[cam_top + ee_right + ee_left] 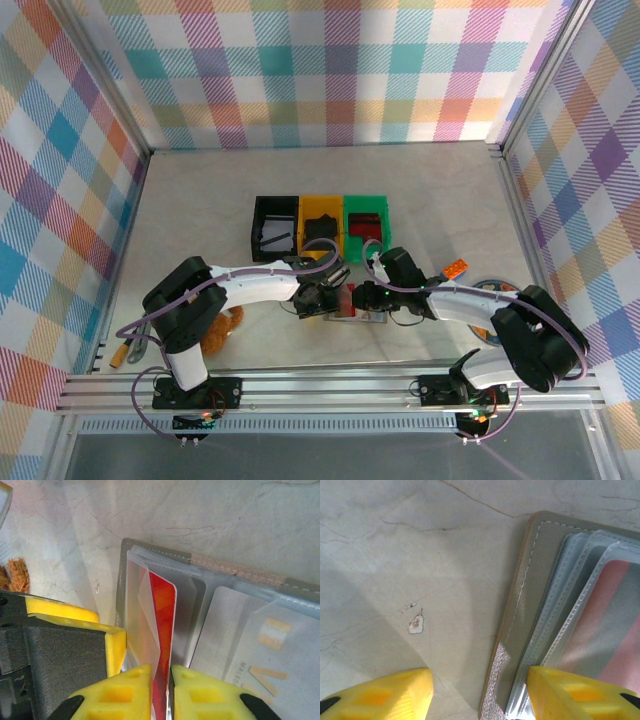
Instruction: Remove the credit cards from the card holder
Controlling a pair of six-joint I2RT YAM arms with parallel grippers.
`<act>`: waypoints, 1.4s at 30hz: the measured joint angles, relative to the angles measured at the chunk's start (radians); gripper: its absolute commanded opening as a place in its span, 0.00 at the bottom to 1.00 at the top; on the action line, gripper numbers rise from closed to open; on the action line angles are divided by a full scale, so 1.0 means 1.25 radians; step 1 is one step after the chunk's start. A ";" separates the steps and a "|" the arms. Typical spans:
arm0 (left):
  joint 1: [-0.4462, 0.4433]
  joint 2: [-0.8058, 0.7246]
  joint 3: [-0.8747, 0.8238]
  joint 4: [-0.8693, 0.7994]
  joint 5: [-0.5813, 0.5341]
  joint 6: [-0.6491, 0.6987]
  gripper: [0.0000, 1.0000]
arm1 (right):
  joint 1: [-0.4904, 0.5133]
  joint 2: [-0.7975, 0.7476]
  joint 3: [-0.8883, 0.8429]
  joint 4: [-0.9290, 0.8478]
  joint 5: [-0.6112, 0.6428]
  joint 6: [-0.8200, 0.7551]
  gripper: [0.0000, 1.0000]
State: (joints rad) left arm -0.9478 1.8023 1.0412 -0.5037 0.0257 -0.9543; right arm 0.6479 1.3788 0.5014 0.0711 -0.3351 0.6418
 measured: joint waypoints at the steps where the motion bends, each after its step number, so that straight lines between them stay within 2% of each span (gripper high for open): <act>1: 0.000 0.000 0.000 0.000 0.000 0.000 0.54 | 0.000 -0.002 -0.002 0.003 -0.001 0.000 0.18; 7: 0.000 0.000 0.000 0.000 0.000 0.000 0.54 | 0.000 -0.017 -0.010 0.009 -0.007 0.000 0.13; 19: 0.000 0.000 0.000 0.000 0.000 0.000 0.54 | -0.001 -0.022 -0.015 0.016 -0.014 0.003 0.13; 25: 0.000 0.001 0.002 -0.002 0.000 0.000 0.54 | -0.002 -0.028 -0.020 0.023 -0.015 0.008 0.00; 42: 0.000 0.002 0.003 -0.003 0.000 0.000 0.54 | -0.017 -0.143 -0.049 -0.036 0.021 0.005 0.00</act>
State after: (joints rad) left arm -0.9478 1.8046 1.0451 -0.5076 0.0261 -0.9543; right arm 0.6270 1.2007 0.4397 0.0265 -0.3088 0.6487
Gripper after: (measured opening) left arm 0.543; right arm 0.065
